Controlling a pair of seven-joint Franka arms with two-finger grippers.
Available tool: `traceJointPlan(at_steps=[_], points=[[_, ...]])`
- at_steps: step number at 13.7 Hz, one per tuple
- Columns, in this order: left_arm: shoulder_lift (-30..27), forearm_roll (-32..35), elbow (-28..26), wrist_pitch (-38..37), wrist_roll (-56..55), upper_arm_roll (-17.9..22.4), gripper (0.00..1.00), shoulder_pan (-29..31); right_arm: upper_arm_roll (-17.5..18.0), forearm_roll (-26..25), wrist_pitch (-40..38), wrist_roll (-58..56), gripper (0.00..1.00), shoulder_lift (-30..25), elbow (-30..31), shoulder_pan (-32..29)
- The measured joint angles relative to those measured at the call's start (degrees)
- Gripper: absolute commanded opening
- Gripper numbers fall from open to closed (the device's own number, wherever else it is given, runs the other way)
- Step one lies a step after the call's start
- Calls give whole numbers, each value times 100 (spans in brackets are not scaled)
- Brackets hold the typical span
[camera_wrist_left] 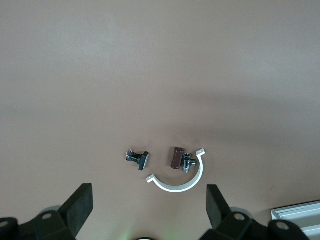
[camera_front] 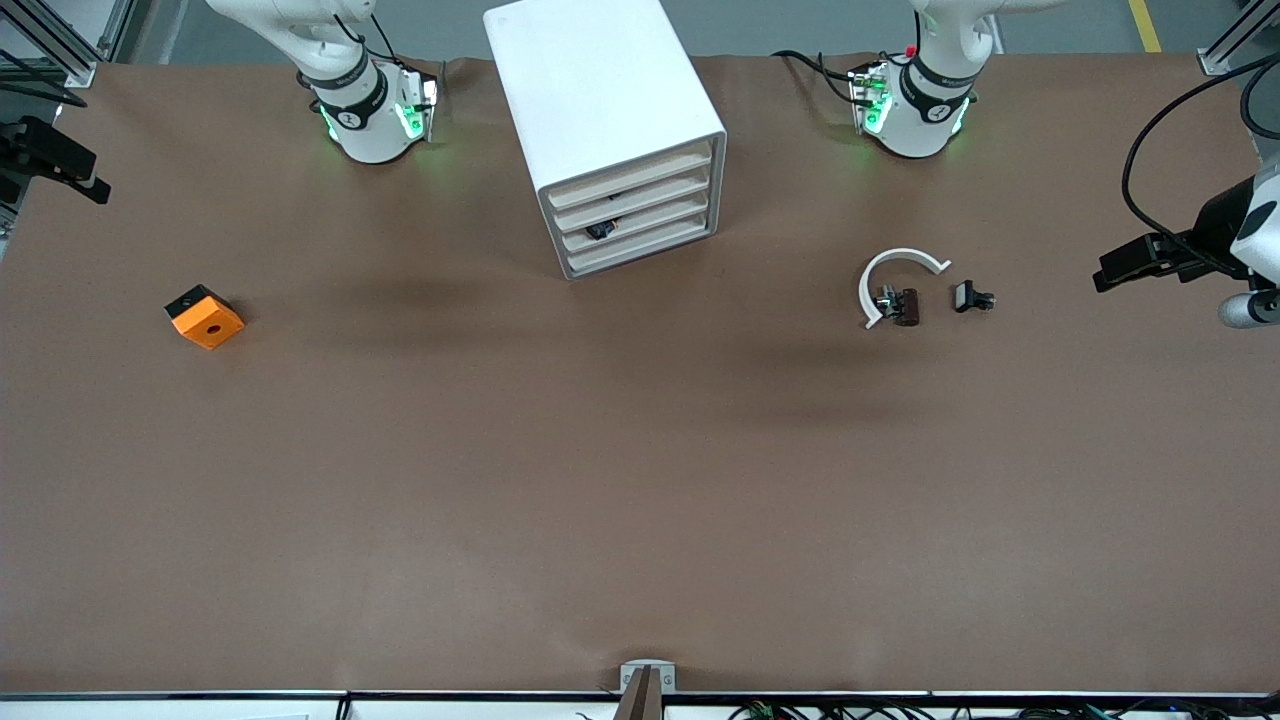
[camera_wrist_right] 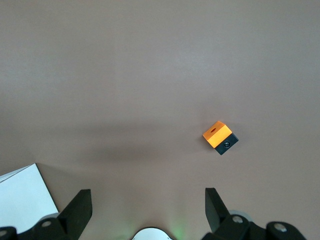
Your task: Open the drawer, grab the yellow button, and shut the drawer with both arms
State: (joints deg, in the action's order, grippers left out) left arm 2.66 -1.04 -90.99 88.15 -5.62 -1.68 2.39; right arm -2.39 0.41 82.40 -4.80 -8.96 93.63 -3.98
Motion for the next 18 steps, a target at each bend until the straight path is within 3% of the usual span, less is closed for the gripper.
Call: traceJointPlan(at_steps=[11, 15, 18], points=[[158, 0, 13, -66, 0, -2, 100, 10, 0, 9, 0, 0, 100, 0, 0, 0], [641, -152, -5, -68, -112, -41, 100, -154, 0, 9, 2, 0, 100, 0, -1, 0], [1216, -882, -7, 92, -573, -66, 100, -351, 0, 9, 6, 0, 100, 0, -1, 0]])
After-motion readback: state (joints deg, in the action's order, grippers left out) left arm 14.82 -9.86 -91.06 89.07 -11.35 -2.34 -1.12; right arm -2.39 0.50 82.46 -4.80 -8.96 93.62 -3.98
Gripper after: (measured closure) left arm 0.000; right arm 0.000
